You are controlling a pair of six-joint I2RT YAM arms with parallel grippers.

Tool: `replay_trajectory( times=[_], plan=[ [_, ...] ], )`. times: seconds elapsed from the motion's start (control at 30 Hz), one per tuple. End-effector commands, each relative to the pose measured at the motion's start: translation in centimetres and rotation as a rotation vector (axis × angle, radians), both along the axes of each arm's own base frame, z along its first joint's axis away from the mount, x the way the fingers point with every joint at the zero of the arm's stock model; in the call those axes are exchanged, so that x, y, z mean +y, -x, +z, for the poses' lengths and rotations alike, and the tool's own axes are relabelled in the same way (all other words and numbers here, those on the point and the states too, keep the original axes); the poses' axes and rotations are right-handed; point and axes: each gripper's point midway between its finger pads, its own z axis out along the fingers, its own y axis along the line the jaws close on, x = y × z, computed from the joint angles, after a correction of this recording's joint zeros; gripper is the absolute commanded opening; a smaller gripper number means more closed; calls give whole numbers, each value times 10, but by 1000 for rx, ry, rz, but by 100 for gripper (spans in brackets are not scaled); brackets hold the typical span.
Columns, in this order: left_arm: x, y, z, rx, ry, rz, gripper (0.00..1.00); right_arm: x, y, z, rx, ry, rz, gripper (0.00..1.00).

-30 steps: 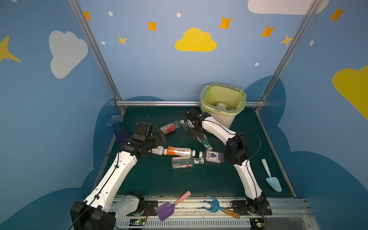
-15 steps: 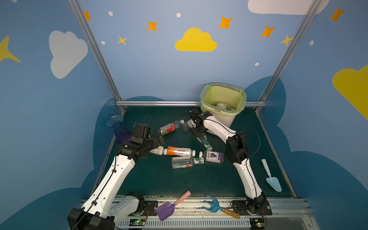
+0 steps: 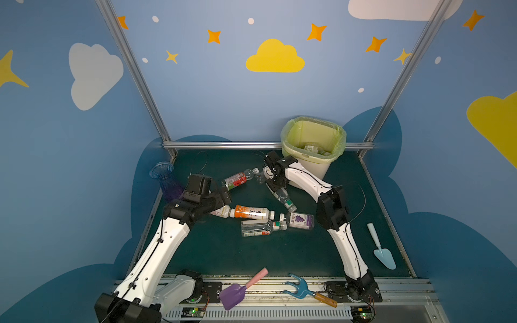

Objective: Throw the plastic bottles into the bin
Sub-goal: 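Lift the clear bottle over the bin and open right gripper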

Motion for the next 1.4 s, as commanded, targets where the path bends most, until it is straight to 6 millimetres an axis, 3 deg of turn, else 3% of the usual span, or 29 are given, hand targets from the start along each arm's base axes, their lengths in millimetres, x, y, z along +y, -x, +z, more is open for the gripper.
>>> replay_trajectory(
  times=[0.0, 0.2, 0.3, 0.37, 0.57, 0.63, 0.7, 0.8, 0.9, 0.93, 1.0, 1.03, 1.13, 1.27, 1.37],
  plan=[
    [4, 5, -1, 6, -9, 8, 100, 18, 12, 69, -77, -117, 42, 48],
    [3, 4, -1, 4, -4, 1, 100, 52, 46, 151, -129, -343, 198, 49],
    [0, 1, 0, 1, 2, -7, 100, 61, 60, 207, -183, -492, 251, 49],
    [-1, -1, 2, -4, 5, -10, 100, 62, 69, 258, -260, -614, 280, 51],
    [1, -6, 12, -39, -11, -13, 100, 28, 88, 414, -681, -841, 338, 52],
    [1, -7, 17, -52, -16, -14, 100, 8, 90, 454, -852, -868, 328, 53],
    [1, -9, 21, -65, -17, -15, 100, -13, 86, 481, -1021, -850, 311, 54],
    [0, -12, 24, -76, -13, -19, 100, -51, 48, 488, -1199, -699, 212, 52],
    [-2, -15, 23, -69, -10, -26, 100, -94, -12, 458, -1225, -493, 104, 53],
    [-3, -16, 22, -67, -9, -28, 100, -106, -32, 441, -1198, -432, 81, 57],
    [-4, -17, 23, -67, -5, -30, 100, -129, -65, 407, -1125, -329, 28, 87],
    [-4, -18, 24, -68, -6, -30, 100, -140, -77, 392, -1075, -288, -2, 93],
    [-1, -17, 26, -66, -19, -21, 100, -156, -74, 384, -999, -286, -52, 94],
    [0, -16, 24, -58, -27, -15, 100, -162, -40, 416, -1066, -437, -69, 94],
    [-5, -18, 20, -39, -10, -32, 100, -169, -23, 426, -1056, -498, -100, 94]
  ],
)
